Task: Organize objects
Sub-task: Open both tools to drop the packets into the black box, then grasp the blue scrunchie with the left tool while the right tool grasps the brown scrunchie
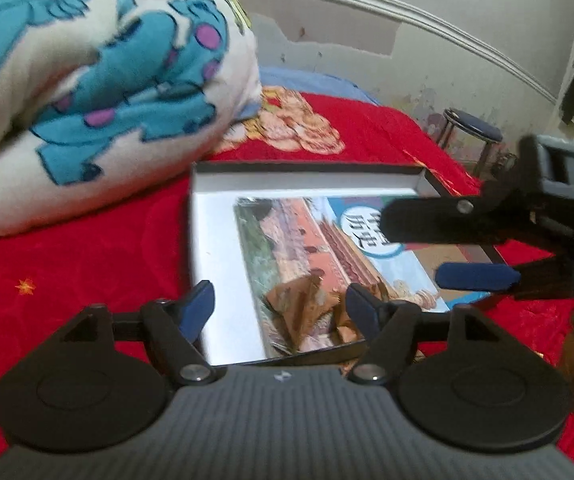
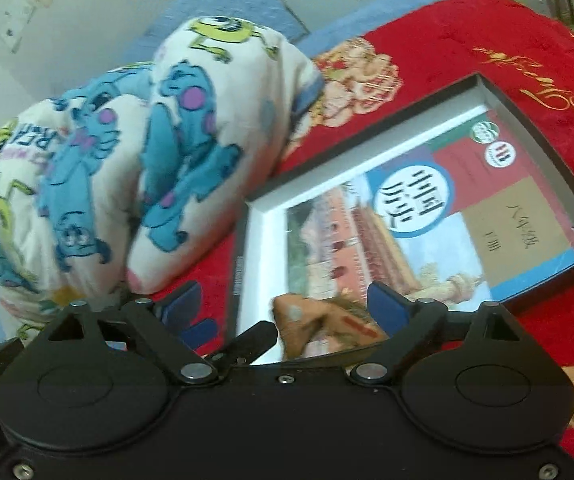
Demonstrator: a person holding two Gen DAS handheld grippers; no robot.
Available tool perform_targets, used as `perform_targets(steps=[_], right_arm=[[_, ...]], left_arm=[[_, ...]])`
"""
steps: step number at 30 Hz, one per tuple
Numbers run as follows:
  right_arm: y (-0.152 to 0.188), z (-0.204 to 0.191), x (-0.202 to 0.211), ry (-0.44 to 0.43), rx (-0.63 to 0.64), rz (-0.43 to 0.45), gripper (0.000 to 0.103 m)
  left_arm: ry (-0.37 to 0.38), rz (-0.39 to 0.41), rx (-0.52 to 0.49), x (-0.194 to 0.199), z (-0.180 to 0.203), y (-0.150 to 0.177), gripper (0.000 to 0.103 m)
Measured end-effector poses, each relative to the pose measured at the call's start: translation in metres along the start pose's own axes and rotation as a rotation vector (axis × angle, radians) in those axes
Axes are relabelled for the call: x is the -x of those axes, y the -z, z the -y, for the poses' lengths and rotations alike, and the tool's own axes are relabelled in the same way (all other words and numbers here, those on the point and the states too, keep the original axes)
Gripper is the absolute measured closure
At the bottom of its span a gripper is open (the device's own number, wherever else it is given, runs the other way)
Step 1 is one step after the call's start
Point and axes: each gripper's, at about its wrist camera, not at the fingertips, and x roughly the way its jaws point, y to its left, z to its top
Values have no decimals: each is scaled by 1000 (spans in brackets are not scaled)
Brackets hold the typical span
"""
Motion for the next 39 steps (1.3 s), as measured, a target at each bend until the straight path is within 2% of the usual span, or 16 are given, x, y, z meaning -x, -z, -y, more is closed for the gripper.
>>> perform_targets(steps=[5,8,13,18,22,25,30,35,39], right_arm=[[4,-17,25,-19,29,37,10],[5,-28,49,-9,68,100,5],[11,-41,92,9,124,176,1],[22,-35,124,16,65,250,0],[27,-34,129,10,58,252,0],[32,-33,133,7,50,255,0],[41,-23,136,8,-3,254,0],[50,-7,140,46,-27,257,0],[50,11,142,69,-87,238,0]], left_arm=[[-20,65,16,33,-5,-5,15],[-36,113,13,55,-5,-6,13],[-42,192,69,89,-8,-6,10],[-10,235,106,118,-8,2,4],[7,236,113,133,-5,21,1],[-17,240,87,141,0,30,0],[-25,248,73,147,3,35,0],[-31,266,68,160,-2,37,0],[0,247,67,166,-11,40,0]])
